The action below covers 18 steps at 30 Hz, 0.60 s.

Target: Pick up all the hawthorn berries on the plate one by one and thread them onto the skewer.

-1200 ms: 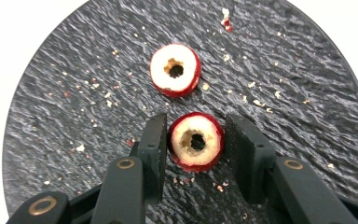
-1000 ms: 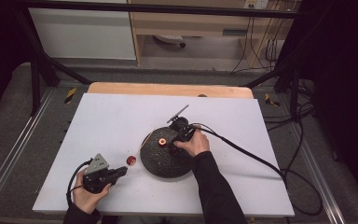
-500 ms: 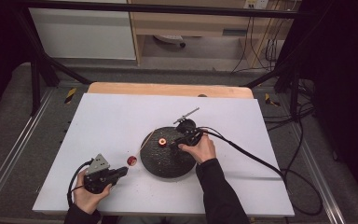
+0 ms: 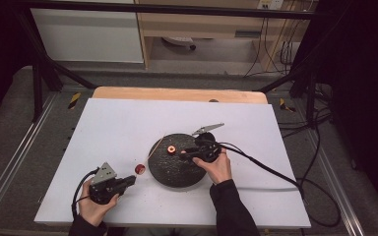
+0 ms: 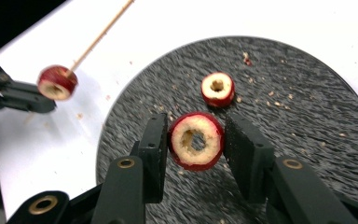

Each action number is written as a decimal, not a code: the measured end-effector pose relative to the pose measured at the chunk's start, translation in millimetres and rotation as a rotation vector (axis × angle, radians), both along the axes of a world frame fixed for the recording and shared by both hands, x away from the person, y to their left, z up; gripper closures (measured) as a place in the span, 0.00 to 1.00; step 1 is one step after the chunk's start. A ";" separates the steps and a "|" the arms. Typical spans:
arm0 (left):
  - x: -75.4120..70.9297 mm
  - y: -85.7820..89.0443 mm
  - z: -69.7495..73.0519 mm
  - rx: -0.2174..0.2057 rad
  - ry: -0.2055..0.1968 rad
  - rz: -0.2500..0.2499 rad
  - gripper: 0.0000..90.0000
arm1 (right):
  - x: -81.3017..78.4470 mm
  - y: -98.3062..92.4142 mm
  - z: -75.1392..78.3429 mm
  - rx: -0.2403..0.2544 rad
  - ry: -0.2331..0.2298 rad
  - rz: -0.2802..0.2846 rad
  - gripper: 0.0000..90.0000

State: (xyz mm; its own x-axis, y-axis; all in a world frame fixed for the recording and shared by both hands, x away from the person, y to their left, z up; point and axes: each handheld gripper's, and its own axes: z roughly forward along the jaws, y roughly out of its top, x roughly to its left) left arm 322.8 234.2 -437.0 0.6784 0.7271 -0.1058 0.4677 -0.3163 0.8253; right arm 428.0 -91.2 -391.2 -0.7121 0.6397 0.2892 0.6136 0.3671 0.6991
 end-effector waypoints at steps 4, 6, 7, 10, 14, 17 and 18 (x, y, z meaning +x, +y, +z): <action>-0.2 -2.1 -0.6 -0.005 -0.001 -0.001 0.98 | -6.3 -3.9 -5.0 0.086 -0.018 -0.032 0.68; -0.5 -3.0 -0.6 -0.007 -0.002 -0.004 0.98 | -8.7 -6.4 -7.1 0.132 -0.027 -0.052 0.68; -0.8 -3.7 -0.6 -0.009 -0.004 -0.003 0.98 | -9.8 -7.6 -8.0 0.156 -0.026 -0.060 0.68; -1.2 -5.3 -0.6 -0.008 -0.006 -0.005 0.98 | -12.4 -10.8 -10.8 0.203 -0.036 -0.084 0.68; -1.3 -7.8 -1.4 -0.009 -0.005 -0.003 0.98 | -13.9 -14.7 -13.6 0.260 -0.035 -0.106 0.68; -1.8 -9.8 -1.8 -0.013 -0.007 -0.003 0.98 | -15.2 -16.4 -14.8 0.292 -0.043 -0.123 0.68; -1.9 -10.3 -1.8 -0.014 -0.009 -0.003 0.98 | -15.8 -17.1 -15.3 0.308 -0.047 -0.130 0.68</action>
